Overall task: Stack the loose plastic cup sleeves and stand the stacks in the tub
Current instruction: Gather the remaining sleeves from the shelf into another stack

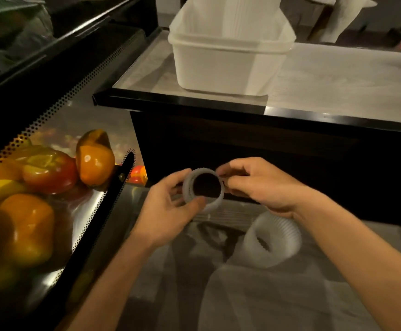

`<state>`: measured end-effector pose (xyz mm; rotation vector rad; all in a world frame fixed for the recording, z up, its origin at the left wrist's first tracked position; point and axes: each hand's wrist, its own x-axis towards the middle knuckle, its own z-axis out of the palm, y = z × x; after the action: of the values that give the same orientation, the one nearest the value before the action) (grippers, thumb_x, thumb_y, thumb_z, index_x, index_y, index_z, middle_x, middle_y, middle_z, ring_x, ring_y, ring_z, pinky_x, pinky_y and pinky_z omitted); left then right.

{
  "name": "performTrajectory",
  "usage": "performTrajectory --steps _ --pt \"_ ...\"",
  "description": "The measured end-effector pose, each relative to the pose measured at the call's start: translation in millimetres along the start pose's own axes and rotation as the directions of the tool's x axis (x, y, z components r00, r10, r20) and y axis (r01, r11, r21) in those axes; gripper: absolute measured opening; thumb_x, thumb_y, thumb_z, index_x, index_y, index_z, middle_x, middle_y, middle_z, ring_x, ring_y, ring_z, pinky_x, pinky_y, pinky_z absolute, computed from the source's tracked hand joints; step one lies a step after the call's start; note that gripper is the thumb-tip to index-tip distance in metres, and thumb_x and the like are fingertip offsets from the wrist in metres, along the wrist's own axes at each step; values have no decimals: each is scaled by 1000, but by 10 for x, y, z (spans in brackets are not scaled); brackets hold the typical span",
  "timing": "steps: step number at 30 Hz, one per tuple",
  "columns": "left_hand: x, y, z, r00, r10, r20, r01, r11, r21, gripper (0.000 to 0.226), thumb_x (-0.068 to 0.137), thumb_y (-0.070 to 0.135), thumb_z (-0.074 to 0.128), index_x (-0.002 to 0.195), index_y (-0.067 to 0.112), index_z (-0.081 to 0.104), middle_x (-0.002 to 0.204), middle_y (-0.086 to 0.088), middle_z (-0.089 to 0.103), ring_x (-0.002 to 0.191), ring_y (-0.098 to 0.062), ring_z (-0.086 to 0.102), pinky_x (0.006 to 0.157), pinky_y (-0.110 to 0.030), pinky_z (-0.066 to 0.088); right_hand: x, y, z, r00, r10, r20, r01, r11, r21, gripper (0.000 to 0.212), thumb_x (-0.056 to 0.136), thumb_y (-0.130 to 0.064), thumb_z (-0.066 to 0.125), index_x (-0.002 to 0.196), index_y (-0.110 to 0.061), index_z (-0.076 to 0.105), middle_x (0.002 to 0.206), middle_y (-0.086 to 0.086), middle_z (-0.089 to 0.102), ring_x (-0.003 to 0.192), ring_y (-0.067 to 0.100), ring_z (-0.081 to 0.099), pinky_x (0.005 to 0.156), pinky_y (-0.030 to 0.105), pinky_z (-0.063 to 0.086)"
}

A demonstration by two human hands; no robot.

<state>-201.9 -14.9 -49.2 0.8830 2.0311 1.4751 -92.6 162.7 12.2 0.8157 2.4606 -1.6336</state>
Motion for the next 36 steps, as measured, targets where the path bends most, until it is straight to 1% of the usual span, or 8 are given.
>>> performTrajectory --steps 5,12,15,20,26,29,32,36 --pt "-133 398 -71 996 53 78 -57 997 58 76 76 56 68 147 33 50 141 10 55 125 -7 57 103 -42 54 -486 -122 -56 990 -127 -55 131 990 61 37 95 -9 66 125 -31 69 112 -14 73 103 2 69 91 26 56" --pt "-272 875 237 973 102 206 -112 993 41 70 84 48 66 149 47 40 149 23 46 130 4 50 108 -33 49 -1176 2 -330 969 -154 -192 183 972 147 35 97 -13 63 124 -35 68 120 -11 71 106 14 69 89 34 59" --pt "-279 923 425 952 107 287 -127 991 50 57 91 42 67 145 45 48 153 28 38 131 7 47 110 -33 47 -1349 153 -407 973 -111 -204 153 967 204 35 97 -11 61 122 -34 70 120 -10 71 109 14 68 87 34 58" --pt "-244 848 611 924 63 377 -83 996 38 69 85 53 65 149 39 46 152 26 44 135 3 47 114 -39 43 -1475 375 -446 980 -36 -198 92 956 280 32 97 -11 61 115 -34 73 117 -3 74 109 20 69 91 38 54" --pt "-227 680 683 919 -52 390 58 998 -2 63 89 53 65 148 45 42 128 23 59 114 13 59 87 -14 52 -1403 669 -373 976 77 -202 -9 949 314 29 101 -21 58 122 -39 65 120 -6 71 113 10 67 94 31 53" --pt "-266 526 677 928 -91 361 104 994 -19 78 76 67 72 145 43 46 133 22 57 122 7 55 92 -19 50 -1373 877 -318 950 156 -270 -67 947 314 41 101 -19 57 137 -39 55 126 -11 64 117 4 62 91 27 52" --pt "-286 340 689 883 -124 453 153 988 -27 82 70 50 83 144 33 49 137 15 61 129 -2 55 104 -29 49 -1356 1126 -178 938 190 -289 -129 967 218 64 89 -8 64 142 -40 49 137 -15 58 126 5 56 103 36 50" --pt "-348 161 841 866 -123 484 78 991 112 81 70 21 92 133 47 47 132 28 57 122 16 50 93 -5 43 -1289 1188 114 952 196 -234 -160 973 166 74 81 -11 75 140 -44 44 137 -21 52 126 0 51 108 36 48"
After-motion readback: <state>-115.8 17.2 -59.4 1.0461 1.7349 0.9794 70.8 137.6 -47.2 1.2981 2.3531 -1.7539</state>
